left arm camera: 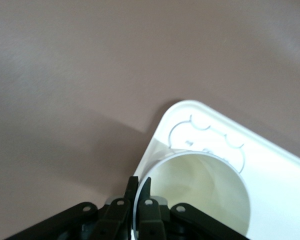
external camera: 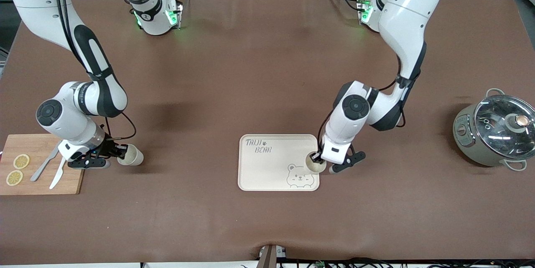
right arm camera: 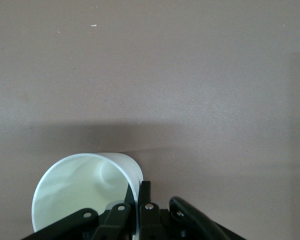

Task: Place white IKEA cup upright on tray with both arms
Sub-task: 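Carry the held cup onto the tray with the left gripper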

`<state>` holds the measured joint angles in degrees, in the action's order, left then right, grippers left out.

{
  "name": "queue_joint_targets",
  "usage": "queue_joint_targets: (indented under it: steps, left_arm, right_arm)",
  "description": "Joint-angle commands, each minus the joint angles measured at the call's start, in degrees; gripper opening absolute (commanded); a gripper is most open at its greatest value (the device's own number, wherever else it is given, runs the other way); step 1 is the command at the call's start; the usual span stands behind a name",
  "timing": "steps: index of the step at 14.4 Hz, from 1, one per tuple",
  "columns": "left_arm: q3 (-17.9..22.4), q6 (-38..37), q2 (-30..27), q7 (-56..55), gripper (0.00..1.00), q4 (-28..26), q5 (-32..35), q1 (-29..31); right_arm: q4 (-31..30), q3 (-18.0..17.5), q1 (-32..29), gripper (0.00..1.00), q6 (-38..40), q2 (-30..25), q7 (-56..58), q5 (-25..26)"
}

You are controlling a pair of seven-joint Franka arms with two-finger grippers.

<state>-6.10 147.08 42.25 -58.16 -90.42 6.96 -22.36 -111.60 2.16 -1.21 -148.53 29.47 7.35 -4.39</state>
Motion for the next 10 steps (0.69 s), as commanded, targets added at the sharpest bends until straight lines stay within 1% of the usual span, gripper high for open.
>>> queue_joint_targets:
  steps: [1, 2, 3, 5, 6, 8, 9, 10]
  left_arm:
    - [0.7, -1.4, 0.0, -1.0, 0.0, 2.5, 1.5, -1.0]
    - [0.7, -1.4, 0.0, -1.0, 0.0, 2.6, 1.5, -1.3]
    - [0.7, -1.5, -0.1, -1.1, 0.0, 2.6, 1.5, -1.7]
    - [0.7, -2.7, -0.2, -1.7, 0.0, 2.6, 1.6, -2.6]
    - [0.7, -3.5, -0.3, -1.9, 0.0, 2.7, 1.6, -3.6]
    - [0.8, -6.0, -0.3, -1.9, 0.0, 2.6, 1.7, -4.4]
    - [0.8, -7.3, -0.2, -1.9, 0.0, 2.6, 2.5, -4.9]
    - [0.8, -8.6, -0.2, -1.9, 0.0, 2.5, 3.8, -4.9]
  right_arm:
    - [0.9, 0.2, 0.9, 0.0, 0.7, -0.2, -0.3, -1.0]
    - [2.3, 0.2, 1.5, 0.0, 3.9, -0.6, -0.3, -1.1]
    - [5.5, 0.2, 1.5, 0.0, 9.1, -0.8, -0.9, -1.1]
    - [14.0, 0.1, 1.9, 0.0, 21.7, -0.6, -5.6, -1.1]
    - [17.9, 0.1, 3.2, 0.0, 27.2, -0.6, -8.7, -1.2]
    - [23.8, 0.0, 6.2, 0.0, 32.8, -0.3, -16.3, -1.3]
    - [24.8, 0.0, 8.0, 0.0, 33.4, -0.3, -21.2, -1.8]
    - [24.9, 0.0, 9.9, 0.0, 33.3, -0.2, -25.2, -3.8]
